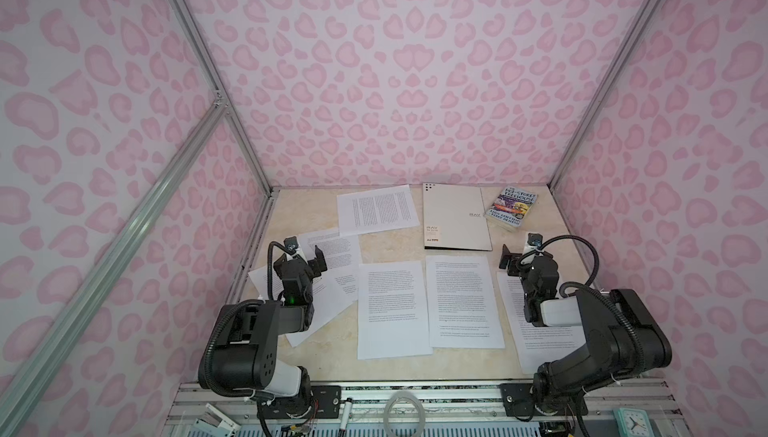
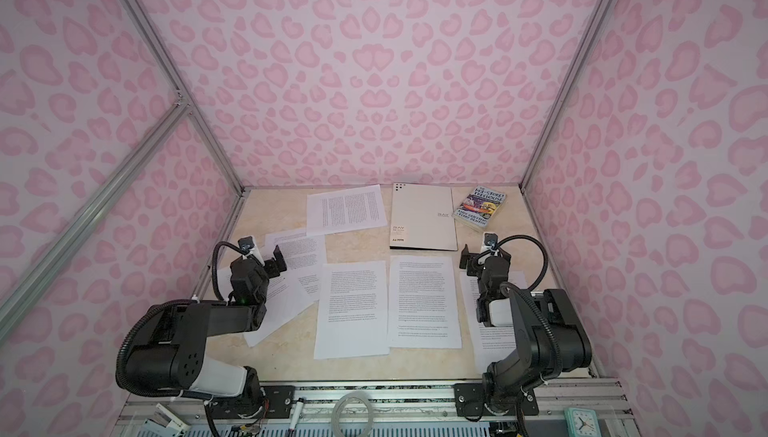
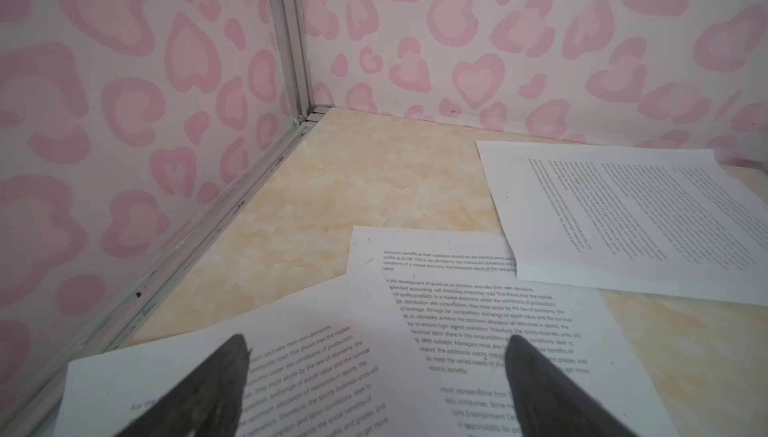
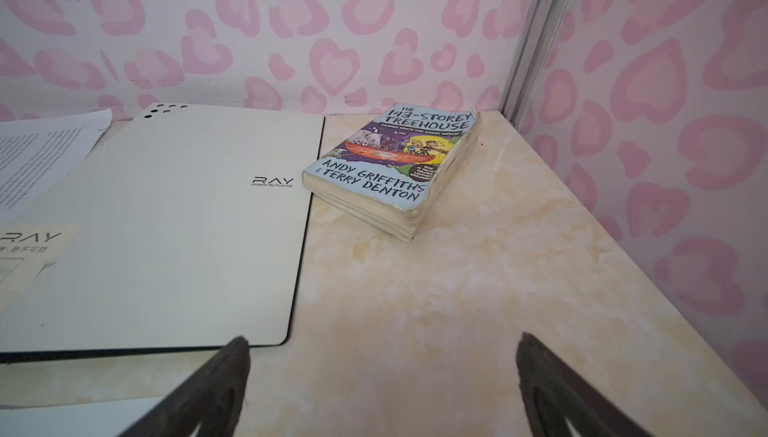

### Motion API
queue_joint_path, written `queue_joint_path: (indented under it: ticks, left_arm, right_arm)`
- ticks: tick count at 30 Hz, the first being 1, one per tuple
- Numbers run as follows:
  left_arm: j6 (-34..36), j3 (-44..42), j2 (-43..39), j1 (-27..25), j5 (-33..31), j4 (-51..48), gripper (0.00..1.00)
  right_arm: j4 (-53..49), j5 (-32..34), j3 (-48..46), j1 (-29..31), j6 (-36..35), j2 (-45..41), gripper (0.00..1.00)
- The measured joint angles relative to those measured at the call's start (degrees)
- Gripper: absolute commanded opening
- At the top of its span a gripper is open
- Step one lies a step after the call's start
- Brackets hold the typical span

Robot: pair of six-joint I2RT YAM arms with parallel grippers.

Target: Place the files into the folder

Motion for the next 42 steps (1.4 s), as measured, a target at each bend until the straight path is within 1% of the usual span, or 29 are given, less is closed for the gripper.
queue_joint_path:
  ticks: [7,14,31,32,33,34,36,37,39,40,42]
  left_arm:
    - [0.24,0.00,0.00,-0.11,0.68,0.09,0.97]
    - [0.39,-0.07,0.00,-0.11,0.98,0.09,0.97]
    - [0.39,-0.09,-0.11,0.09,0.98,0.09,0.97]
    - [0.52,0.09,-0.92,-0.39,0.61,-0.98,0.97]
    - [0.76,0.76,-2.49,-1.38,-1.20,-3.61,0.97]
    - [1.53,2.36,-5.35,-3.13,-2.12,-7.50,0.97]
    - [1.81,6.62,-12.35,-6.10,-3.04,-14.71,0.97]
    - [0.35,8.94,-16.24,-6.80,-3.13,-18.03,0.97]
    - [-5.92,13.94,-22.36,-6.99,-3.96,-25.86,0.97]
    - [-9.99,16.76,-24.81,-7.04,-3.96,-31.17,0.97]
    - [-16.20,20.35,-27.96,-7.04,-1.95,-39.19,0.97]
  right_arm:
    - [0.09,1.60,-0.07,1.11,-0.44,0.00,1.00]
    - [0.72,4.61,-1.05,2.60,-1.14,0.00,1.00]
    - [1.46,5.79,-1.09,2.58,-1.51,0.00,1.00]
    - [1.57,5.86,-1.09,2.54,-1.49,-0.02,1.00]
    - [1.42,6.84,-1.33,3.08,-1.46,-0.55,1.00]
    - [1.33,10.21,-2.12,4.57,-1.55,-1.95,1.00]
    - [0.83,15.02,-3.17,10.38,-4.02,-6.23,1.00]
    - [0.15,16.96,-2.64,13.57,-5.90,-8.37,1.00]
    - [-3.76,20.79,0.76,18.21,-7.87,-12.04,1.00]
    - [-7.06,23.02,3.23,19.74,-6.60,-13.75,1.00]
    - [-16.61,25.64,9.77,20.63,-1.01,-17.38,1.00]
